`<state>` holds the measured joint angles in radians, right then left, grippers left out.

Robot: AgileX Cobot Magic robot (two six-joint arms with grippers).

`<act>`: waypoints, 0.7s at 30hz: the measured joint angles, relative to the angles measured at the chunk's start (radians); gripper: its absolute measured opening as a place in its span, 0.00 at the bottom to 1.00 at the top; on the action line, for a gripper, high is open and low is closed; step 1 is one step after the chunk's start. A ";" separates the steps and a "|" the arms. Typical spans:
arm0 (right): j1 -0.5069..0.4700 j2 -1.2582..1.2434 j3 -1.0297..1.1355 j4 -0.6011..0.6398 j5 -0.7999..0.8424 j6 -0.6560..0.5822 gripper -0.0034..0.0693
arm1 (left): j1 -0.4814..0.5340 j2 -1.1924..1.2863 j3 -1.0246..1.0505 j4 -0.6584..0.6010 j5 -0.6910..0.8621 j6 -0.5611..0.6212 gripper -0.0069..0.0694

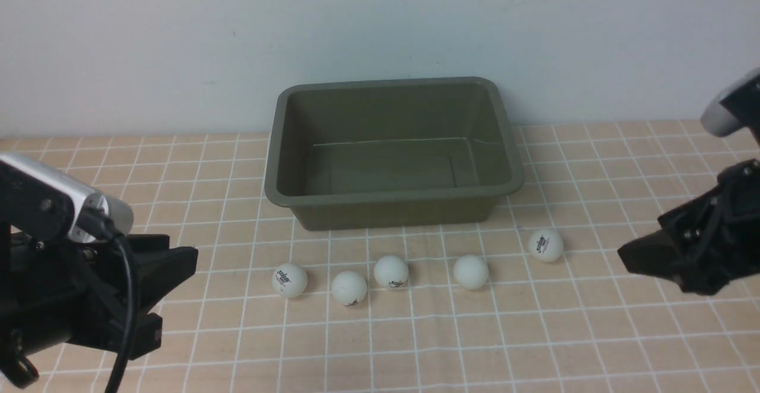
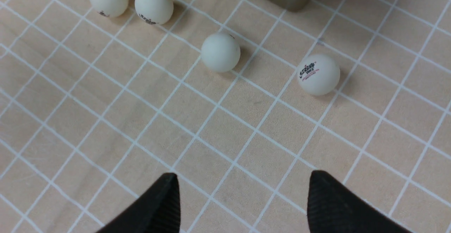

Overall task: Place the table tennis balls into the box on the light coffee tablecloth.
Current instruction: 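Reach for and grasp a ping pong ball on the table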

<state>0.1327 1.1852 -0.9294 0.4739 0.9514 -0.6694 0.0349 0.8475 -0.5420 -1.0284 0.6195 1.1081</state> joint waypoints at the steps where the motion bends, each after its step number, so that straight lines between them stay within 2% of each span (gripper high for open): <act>1: 0.006 0.019 -0.026 -0.016 0.009 0.014 0.66 | 0.000 0.008 -0.003 0.018 0.000 -0.006 0.34; 5: 0.025 0.062 -0.078 -0.084 0.014 0.040 0.66 | 0.000 0.018 -0.008 0.083 -0.010 -0.009 0.37; 9: 0.040 0.085 -0.088 -0.138 0.005 0.043 0.66 | 0.000 0.018 -0.008 0.139 -0.030 -0.012 0.46; 14: 0.044 0.085 -0.089 -0.107 0.032 0.043 0.66 | 0.000 0.020 -0.009 0.145 -0.057 -0.034 0.55; 21: 0.044 0.085 -0.089 -0.033 0.064 0.017 0.65 | 0.000 0.020 -0.009 0.144 -0.046 -0.042 0.57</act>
<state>0.1766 1.2699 -1.0186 0.4414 1.0158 -0.6523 0.0349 0.8670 -0.5514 -0.8847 0.5736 1.0662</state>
